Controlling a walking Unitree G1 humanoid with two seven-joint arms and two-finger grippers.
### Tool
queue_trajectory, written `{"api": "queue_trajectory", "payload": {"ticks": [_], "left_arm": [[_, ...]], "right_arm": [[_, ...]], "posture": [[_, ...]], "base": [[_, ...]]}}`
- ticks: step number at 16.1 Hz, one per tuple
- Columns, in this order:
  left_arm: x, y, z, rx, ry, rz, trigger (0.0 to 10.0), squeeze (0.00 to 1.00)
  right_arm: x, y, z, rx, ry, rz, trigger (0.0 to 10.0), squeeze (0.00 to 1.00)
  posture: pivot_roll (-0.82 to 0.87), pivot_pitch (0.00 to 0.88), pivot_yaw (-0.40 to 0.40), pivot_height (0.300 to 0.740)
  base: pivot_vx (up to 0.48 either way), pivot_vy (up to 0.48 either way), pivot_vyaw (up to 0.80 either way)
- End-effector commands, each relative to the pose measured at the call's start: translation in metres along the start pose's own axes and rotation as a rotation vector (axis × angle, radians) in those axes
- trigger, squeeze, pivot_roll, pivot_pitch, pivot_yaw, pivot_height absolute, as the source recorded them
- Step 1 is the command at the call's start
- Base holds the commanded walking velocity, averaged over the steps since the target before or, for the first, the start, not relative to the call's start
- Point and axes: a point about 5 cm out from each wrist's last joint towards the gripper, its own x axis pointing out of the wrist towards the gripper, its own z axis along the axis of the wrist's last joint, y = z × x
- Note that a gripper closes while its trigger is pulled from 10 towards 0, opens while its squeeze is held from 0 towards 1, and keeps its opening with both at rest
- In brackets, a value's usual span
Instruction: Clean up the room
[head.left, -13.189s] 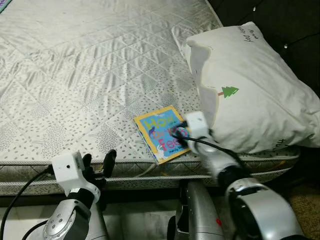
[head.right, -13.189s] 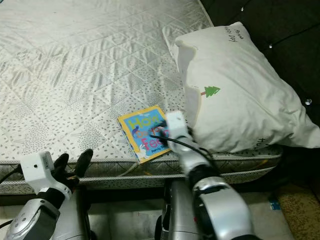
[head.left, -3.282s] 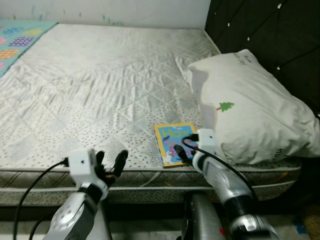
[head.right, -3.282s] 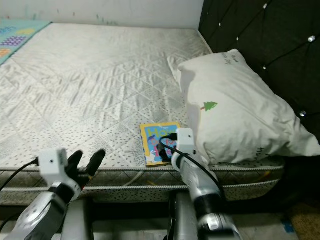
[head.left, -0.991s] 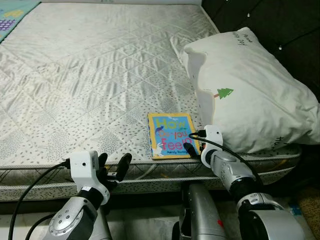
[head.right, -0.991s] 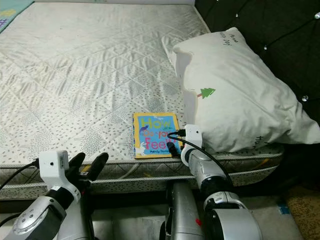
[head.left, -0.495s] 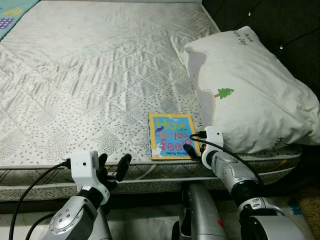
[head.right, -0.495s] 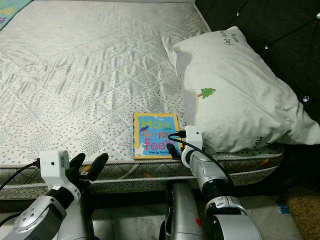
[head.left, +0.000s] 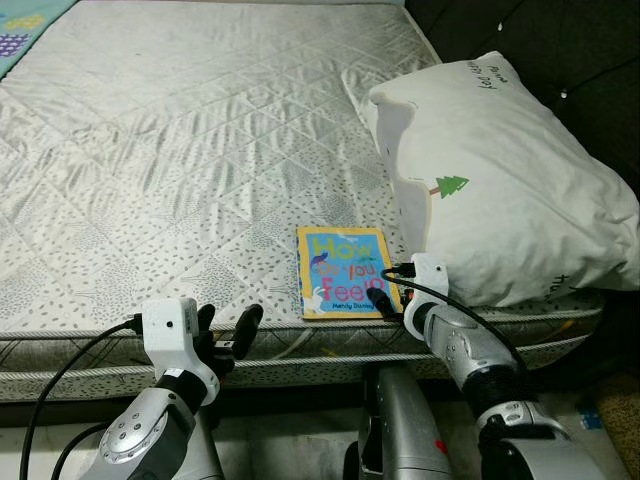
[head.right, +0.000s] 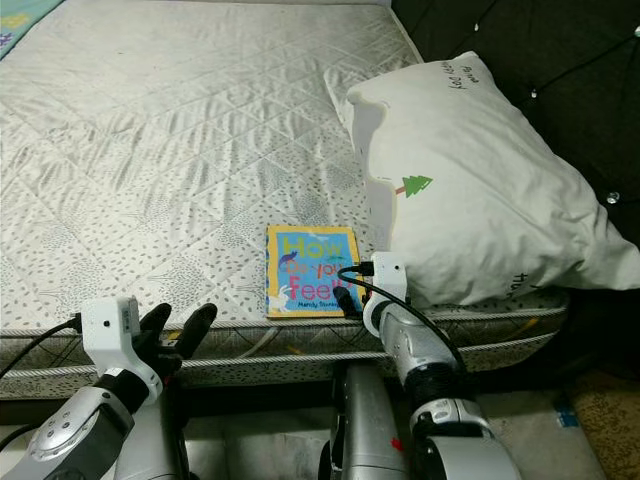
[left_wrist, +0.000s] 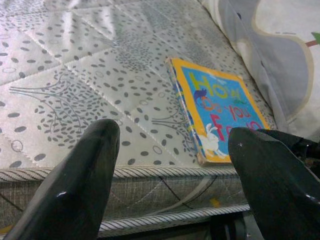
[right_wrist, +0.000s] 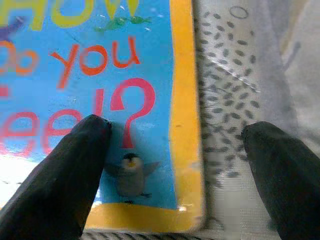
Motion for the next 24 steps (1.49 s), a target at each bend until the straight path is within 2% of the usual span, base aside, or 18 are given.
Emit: {"api": "queue_trajectory", "payload": {"ticks": [1, 4, 5, 10, 16, 20, 24], "left_arm": [[0.0, 0.001, -0.001, 0.003, 0.004, -0.003, 10.0, 0.0], [0.001, 0.001, -0.001, 0.004, 0.002, -0.006, 10.0, 0.0], [0.001, 0.001, -0.001, 0.005, 0.0, -0.006, 10.0, 0.0], [0.003, 0.002, 0.0, 0.009, -0.009, -0.006, 10.0, 0.0], [0.013, 0.007, 0.003, 0.016, -0.049, -0.002, 10.0, 0.0], [0.026, 0.008, 0.006, 0.028, -0.062, -0.031, 10.0, 0.0], [0.036, 0.012, 0.01, 0.036, -0.088, -0.032, 10.0, 0.0]], "right_arm": [[-0.001, 0.003, 0.004, 0.033, -0.041, 0.027, 10.0, 0.0], [-0.002, 0.009, 0.015, 0.08, -0.117, 0.066, 10.0, 0.0], [-0.003, 0.014, 0.025, 0.122, -0.189, 0.098, 10.0, 0.0], [-0.009, 0.02, 0.043, 0.167, -0.324, 0.143, 10.0, 0.0], [-0.033, 0.014, 0.063, 0.182, -0.527, 0.136, 10.0, 0.0], [-0.043, 0.012, 0.08, 0.181, -0.611, 0.132, 10.0, 0.0], [-0.044, 0.007, 0.088, 0.16, -0.624, 0.124, 10.0, 0.0]], "posture": [[0.11, 0.114, -0.059, 0.514], [0.11, 0.107, -0.06, 0.514], [0.11, 0.105, -0.06, 0.514], [0.11, 0.083, -0.059, 0.514], [0.08, 0.0, -0.023, 0.514], [0.06, 0.0, -0.005, 0.556], [0.05, 0.0, -0.008, 0.611]], "base": [[0.0, 0.0, 0.0], [0.0, 0.0, 0.0], [0.0, 0.0, 0.0], [0.0, 0.0, 0.0], [0.0, 0.0, 0.0], [0.0, 0.0, 0.0], [0.0, 0.0, 0.0]]}}
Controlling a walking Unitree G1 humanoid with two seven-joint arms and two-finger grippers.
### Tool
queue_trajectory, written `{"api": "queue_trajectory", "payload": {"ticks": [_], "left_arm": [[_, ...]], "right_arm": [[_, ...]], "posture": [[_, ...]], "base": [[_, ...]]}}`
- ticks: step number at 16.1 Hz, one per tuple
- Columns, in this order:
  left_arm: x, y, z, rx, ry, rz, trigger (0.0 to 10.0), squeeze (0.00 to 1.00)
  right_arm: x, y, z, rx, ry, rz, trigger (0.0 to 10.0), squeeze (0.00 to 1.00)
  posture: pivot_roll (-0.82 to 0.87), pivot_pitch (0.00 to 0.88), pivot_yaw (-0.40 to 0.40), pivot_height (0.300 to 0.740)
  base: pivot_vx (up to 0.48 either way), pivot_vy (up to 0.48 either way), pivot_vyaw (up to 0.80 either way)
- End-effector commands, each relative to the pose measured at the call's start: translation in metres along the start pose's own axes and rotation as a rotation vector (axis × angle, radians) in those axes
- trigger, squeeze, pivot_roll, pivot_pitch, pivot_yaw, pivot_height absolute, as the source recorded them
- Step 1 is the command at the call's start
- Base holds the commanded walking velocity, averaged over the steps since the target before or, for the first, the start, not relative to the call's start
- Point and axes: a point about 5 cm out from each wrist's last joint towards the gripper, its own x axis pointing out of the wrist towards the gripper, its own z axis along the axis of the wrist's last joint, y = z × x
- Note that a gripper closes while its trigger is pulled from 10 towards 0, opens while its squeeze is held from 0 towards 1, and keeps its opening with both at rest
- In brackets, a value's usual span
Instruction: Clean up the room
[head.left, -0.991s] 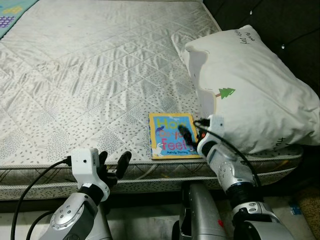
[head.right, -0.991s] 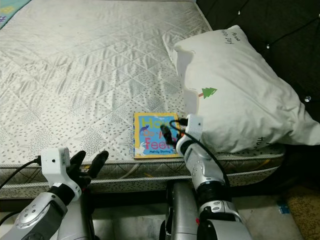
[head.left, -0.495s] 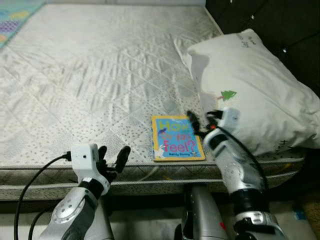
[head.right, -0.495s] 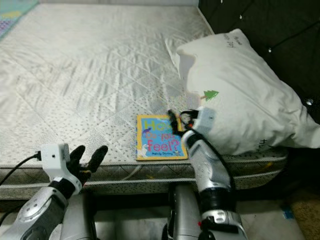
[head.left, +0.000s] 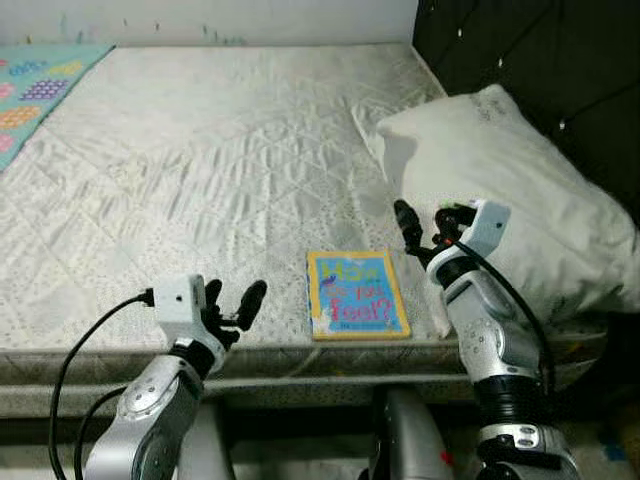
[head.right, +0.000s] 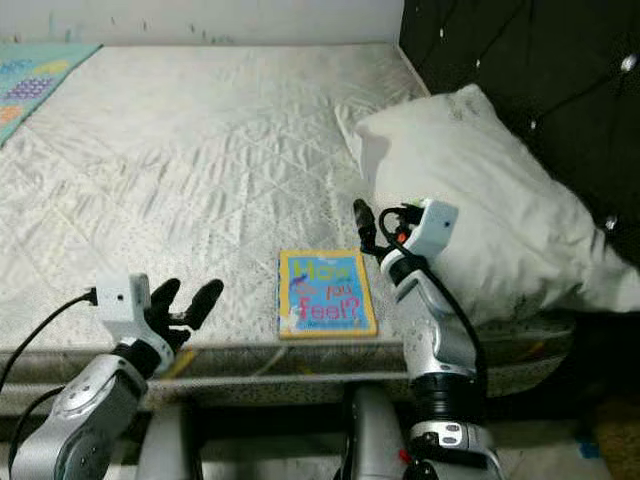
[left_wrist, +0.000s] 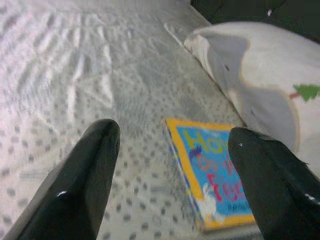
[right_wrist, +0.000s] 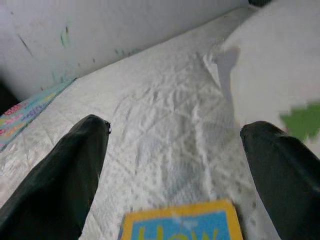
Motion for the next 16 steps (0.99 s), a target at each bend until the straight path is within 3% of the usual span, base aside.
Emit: {"api": "queue_trajectory", "payload": {"ticks": [1, 10, 14, 16], "left_arm": [[0.003, 0.005, 0.004, 0.02, -0.017, 0.009, 10.0, 0.0], [0.024, 0.024, 0.019, 0.077, -0.098, 0.058, 10.0, 0.0], [0.025, 0.042, 0.032, 0.116, -0.19, 0.174, 10.0, 0.0], [0.018, 0.049, 0.04, 0.165, -0.245, 0.225, 10.0, 0.0]], "right_arm": [[0.004, 0.002, 0.01, -0.006, -0.03, 0.01, 10.0, 0.0], [0.01, -0.008, 0.016, -0.035, -0.057, -0.032, 10.0, 0.0], [0.0, -0.02, 0.015, -0.067, -0.064, -0.064, 10.0, 0.0], [-0.014, -0.036, 0.015, -0.149, -0.056, -0.095, 10.0, 0.0]], "posture": [[0.05, 0.0, -0.009, 0.626], [0.04, 0.0, 0.004, 0.731], [0.02, 0.0, 0.001, 0.74], [0.01, 0.0, -0.009, 0.74]], "base": [[0.0, 0.0, 0.0], [0.0, 0.0, 0.0], [0.0, 0.0, 0.0], [0.0, 0.0, 0.0]]}}
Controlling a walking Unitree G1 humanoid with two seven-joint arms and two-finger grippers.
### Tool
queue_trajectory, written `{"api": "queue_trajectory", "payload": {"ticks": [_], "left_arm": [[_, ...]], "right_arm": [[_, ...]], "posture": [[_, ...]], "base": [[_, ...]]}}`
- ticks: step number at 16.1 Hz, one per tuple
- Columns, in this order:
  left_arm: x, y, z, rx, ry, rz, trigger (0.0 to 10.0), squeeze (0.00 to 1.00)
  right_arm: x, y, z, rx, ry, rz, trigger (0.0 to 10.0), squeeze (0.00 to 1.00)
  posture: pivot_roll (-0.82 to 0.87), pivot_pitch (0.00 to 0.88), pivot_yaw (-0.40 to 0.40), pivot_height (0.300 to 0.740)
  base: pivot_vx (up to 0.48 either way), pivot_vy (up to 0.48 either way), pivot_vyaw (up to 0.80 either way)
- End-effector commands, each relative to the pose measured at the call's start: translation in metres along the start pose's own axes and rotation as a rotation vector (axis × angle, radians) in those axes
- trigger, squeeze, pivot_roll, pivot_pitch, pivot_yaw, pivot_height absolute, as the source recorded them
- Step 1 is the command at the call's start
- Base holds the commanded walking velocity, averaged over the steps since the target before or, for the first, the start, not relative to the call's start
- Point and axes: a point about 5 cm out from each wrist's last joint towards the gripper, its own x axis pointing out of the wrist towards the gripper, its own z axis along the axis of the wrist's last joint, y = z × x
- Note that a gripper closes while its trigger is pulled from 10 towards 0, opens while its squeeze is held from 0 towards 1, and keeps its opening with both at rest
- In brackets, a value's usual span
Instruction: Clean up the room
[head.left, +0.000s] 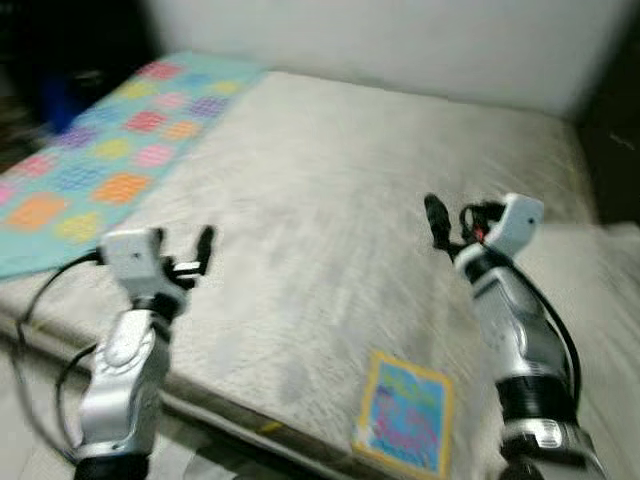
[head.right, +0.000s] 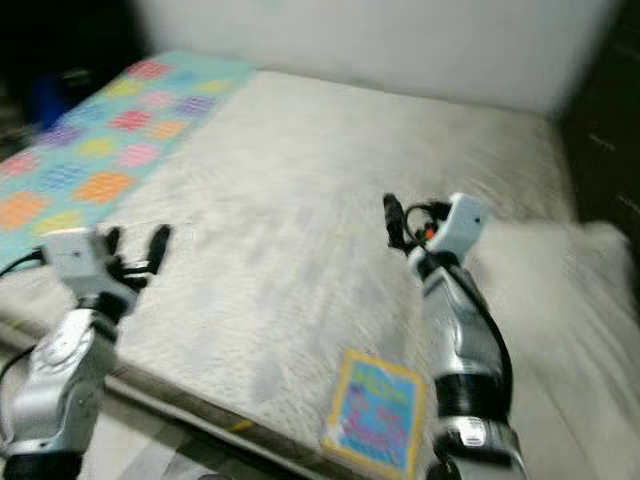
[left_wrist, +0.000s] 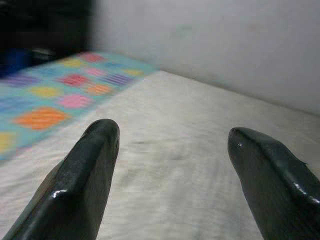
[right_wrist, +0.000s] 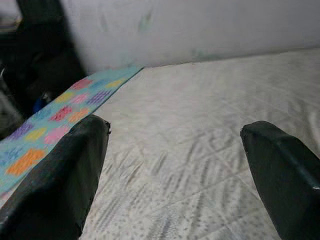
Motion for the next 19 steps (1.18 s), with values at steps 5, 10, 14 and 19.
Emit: {"api": "queue_trajectory", "payload": {"ticks": [5, 10, 14, 19], "left_arm": [[-0.011, 0.007, -0.01, 0.027, 0.022, 0.023, 10.0, 0.0], [-0.009, 0.003, -0.01, -0.003, 0.029, 0.016, 10.0, 0.0], [-0.017, 0.002, -0.017, -0.047, 0.059, 0.021, 10.0, 0.0], [-0.029, 0.0, -0.018, -0.092, 0.07, 0.039, 10.0, 0.0]], "right_arm": [[-0.03, -0.016, -0.013, -0.081, 0.06, -0.03, 10.0, 0.0], [-0.02, 0.003, -0.006, -0.256, 0.11, 0.083, 10.0, 0.0], [-0.015, 0.012, -0.012, -0.304, 0.15, 0.171, 10.0, 0.0], [-0.029, 0.02, -0.021, -0.127, 0.093, -0.023, 10.0, 0.0]], "posture": [[-0.02, 0.0, 0.024, 0.74], [-0.03, 0.0, 0.043, 0.74], [-0.01, 0.0, 0.03, 0.74], [0.0, 0.0, -0.005, 0.74]], "base": [[0.0, 0.0, 0.0], [0.0, 0.0, 0.0], [0.0, 0.0, -0.2], [0.0, 0.052, -0.78]]}}
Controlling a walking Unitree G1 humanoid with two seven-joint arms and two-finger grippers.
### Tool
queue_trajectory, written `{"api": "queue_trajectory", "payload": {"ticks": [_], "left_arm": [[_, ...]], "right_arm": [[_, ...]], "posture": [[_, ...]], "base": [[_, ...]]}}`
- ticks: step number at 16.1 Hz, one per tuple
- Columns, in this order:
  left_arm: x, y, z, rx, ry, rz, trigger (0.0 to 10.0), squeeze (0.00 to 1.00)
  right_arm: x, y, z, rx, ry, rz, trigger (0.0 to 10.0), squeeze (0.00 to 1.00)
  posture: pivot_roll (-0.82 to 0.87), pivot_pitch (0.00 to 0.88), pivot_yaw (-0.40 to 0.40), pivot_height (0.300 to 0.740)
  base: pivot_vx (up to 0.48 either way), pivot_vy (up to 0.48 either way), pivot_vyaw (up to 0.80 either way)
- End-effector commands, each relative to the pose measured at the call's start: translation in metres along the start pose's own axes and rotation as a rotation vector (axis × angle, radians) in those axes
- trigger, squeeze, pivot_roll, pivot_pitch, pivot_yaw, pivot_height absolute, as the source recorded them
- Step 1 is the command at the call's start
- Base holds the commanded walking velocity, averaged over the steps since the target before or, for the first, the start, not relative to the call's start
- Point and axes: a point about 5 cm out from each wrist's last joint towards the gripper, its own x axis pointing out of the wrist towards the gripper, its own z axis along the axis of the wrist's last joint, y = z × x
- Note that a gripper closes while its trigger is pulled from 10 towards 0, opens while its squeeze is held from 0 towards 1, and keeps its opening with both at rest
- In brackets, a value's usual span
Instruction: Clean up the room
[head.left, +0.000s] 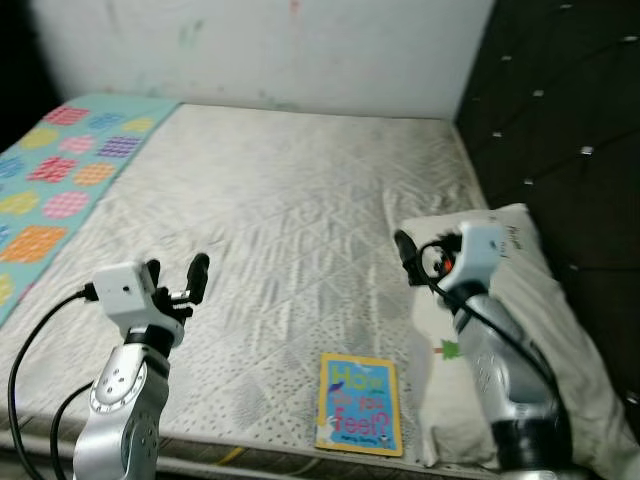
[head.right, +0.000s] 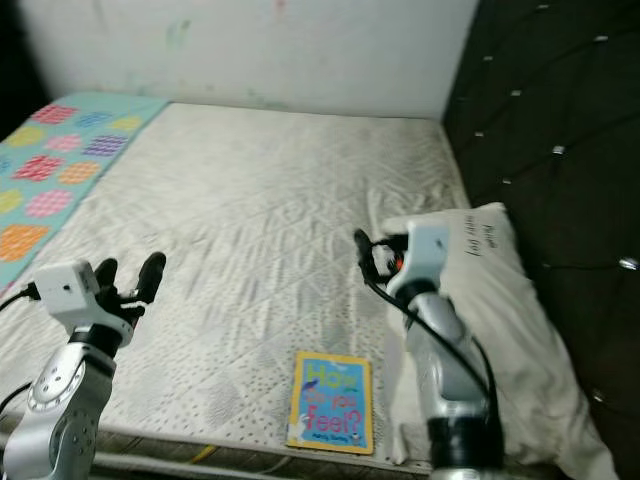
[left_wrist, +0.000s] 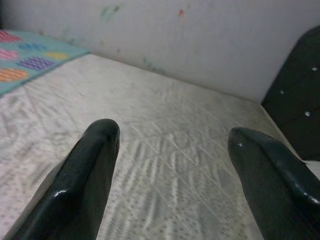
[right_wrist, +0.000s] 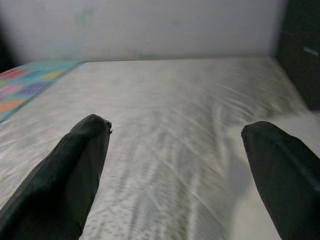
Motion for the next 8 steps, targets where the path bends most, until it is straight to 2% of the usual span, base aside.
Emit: {"api": "queue_trajectory", "payload": {"ticks": [1, 3, 5, 8], "left_arm": [[-0.002, -0.001, 0.001, 0.001, 0.006, 0.001, 10.0, 0.0], [-0.003, -0.003, -0.001, -0.032, 0.021, 0.0, 10.0, 0.0], [-0.003, -0.008, -0.002, -0.043, 0.03, -0.011, 10.0, 0.0], [-0.004, -0.009, -0.002, -0.052, 0.03, -0.009, 10.0, 0.0]], "right_arm": [[-0.004, -0.006, 0.007, 0.008, -0.046, -0.076, 10.0, 0.0], [-0.007, -0.004, 0.01, 0.015, -0.058, -0.095, 10.0, 0.0], [-0.006, -0.002, 0.015, -0.023, -0.063, -0.066, 10.0, 0.0], [-0.003, -0.009, 0.02, -0.033, -0.061, -0.087, 10.0, 0.0]], "posture": [[-0.01, 0.0, -0.005, 0.74], [-0.03, 0.0, -0.004, 0.74], [-0.03, 0.0, -0.019, 0.74], [-0.03, 0.0, -0.032, 0.74]], "base": [[0.0, 0.266, -0.65], [0.0, 0.264, -0.59], [0.0, 0.264, -0.47], [0.0, 0.261, -0.44]]}}
